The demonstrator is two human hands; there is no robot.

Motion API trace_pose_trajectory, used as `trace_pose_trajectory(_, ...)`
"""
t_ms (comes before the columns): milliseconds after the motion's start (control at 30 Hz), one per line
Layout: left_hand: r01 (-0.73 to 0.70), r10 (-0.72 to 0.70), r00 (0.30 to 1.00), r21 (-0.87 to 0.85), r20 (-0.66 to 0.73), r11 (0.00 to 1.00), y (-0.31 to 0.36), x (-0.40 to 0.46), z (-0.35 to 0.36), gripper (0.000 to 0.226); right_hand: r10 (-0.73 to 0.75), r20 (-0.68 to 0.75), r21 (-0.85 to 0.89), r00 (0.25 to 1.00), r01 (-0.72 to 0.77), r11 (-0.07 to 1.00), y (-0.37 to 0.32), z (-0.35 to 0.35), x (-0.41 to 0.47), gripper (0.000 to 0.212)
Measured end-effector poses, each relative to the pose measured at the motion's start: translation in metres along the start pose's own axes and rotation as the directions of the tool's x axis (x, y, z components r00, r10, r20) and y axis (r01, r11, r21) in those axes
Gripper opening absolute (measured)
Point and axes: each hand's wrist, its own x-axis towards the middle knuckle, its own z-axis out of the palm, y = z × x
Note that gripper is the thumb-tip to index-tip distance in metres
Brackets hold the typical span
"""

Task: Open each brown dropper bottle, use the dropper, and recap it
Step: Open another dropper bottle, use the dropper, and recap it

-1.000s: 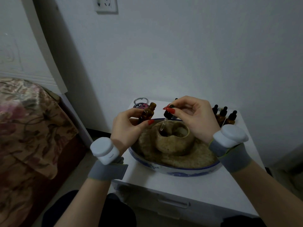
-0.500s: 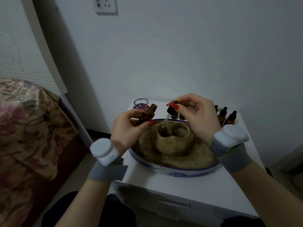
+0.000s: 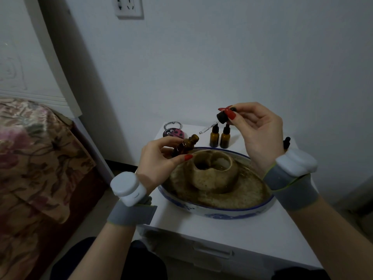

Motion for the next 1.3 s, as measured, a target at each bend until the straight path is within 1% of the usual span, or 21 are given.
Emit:
trace_pose_trajectory(200, -0.008, 0.008, 1.000, -0.007, 0.019, 1.000, -0.001, 0.001, 0.000, 0.035, 0.006, 0.023, 0.011, 1.000, -0.007, 1.000, -0.002, 0.002, -0.001, 0.009)
trace_pose_trajectory(400, -0.019, 0.020, 1.000, -0.018, 0.021, 1.000, -0.002, 0.002, 0.000, 0.035, 0.048, 0.036, 0.015, 0.998, -0.049, 0.999, -0.002, 0.003, -0.003, 0.007)
trace_pose_trajectory(567, -0.037, 0.037, 0.999, -0.011, 0.031, 0.999, -0.003, 0.002, 0.001, 0.036, 0.072, 0.055, -0.025, 0.996, -0.070, 0.997, -0.001, 0.004, -0.005, 0.010)
trace_pose_trajectory(967, -0.099, 0.102, 0.992, -0.033, 0.069, 0.994, -0.005, 0.002, 0.004, 0.034, 0.110, 0.107, -0.038, 0.988, -0.107, 0.994, 0.002, 0.007, -0.009, 0.010)
trace_pose_trajectory(1300, -0.110, 0.115, 0.988, -0.053, 0.100, 0.993, -0.008, 0.005, 0.008, 0.035, 0.138, 0.126, -0.071, 0.982, -0.129, 0.989, 0.009, 0.008, -0.011, 0.009)
